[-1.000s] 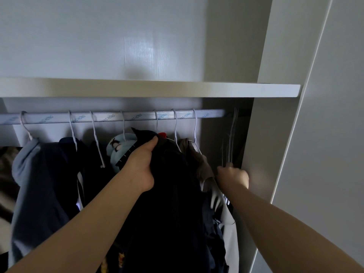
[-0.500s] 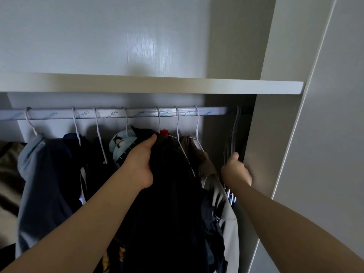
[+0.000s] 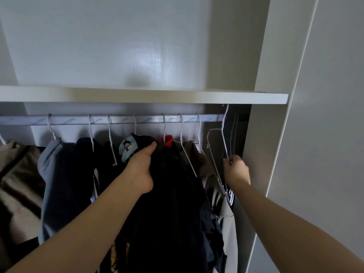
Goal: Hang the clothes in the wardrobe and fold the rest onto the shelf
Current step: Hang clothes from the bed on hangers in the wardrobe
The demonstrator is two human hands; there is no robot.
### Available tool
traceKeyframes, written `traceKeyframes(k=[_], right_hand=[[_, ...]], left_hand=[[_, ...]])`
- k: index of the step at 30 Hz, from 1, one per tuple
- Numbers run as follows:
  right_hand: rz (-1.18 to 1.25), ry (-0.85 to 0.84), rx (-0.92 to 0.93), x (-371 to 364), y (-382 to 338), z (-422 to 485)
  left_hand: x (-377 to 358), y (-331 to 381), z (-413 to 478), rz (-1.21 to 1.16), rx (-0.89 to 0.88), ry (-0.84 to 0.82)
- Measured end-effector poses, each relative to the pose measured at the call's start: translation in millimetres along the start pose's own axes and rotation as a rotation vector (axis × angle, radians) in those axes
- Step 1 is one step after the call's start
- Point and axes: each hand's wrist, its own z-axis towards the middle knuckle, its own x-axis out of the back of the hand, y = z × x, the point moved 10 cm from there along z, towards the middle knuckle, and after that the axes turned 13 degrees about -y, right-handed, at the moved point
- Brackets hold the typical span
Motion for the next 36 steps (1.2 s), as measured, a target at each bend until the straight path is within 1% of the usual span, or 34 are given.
traceKeyframes(k=[5, 8, 15, 17, 20, 22, 25, 31, 34, 36], right_hand=[[0.006, -0.039, 0.063, -9, -8, -34], [0.012, -0.048, 0.077, -9, -16, -56], [0.075, 0.004, 0.070, -4, -7, -123], [0.139, 0.015, 0.068, 1, -3, -144], [0.319, 0.002, 0.056, 10, 6, -182], [0.368, -0.031, 0.077, 14, 10, -209], [0.332, -0.116, 0.105, 22, 19, -250], [0.324, -0.197, 0.152, 44, 29, -335], [0.306, -0.268, 0.129, 41, 37, -376], [0.373, -0.344, 0.113, 33, 35, -396]], left_hand=[[5, 2, -17, 0.016, 0.006, 0.028], [6, 0, -26, 0.020, 0.005, 0.016], [-2, -15, -62, -0.001, 0.030, -0.032], [-5, -20, -78, -0.016, 0.035, -0.023], [-8, -27, -111, -0.017, 0.020, 0.003], [-11, -32, -135, -0.032, 0.011, 0.018], [-22, -41, -172, -0.059, -0.021, 0.048], [-32, -61, -254, -0.064, -0.056, 0.144], [-26, -61, -292, -0.039, -0.067, 0.196], [-25, -56, -311, -0.014, -0.081, 0.202]])
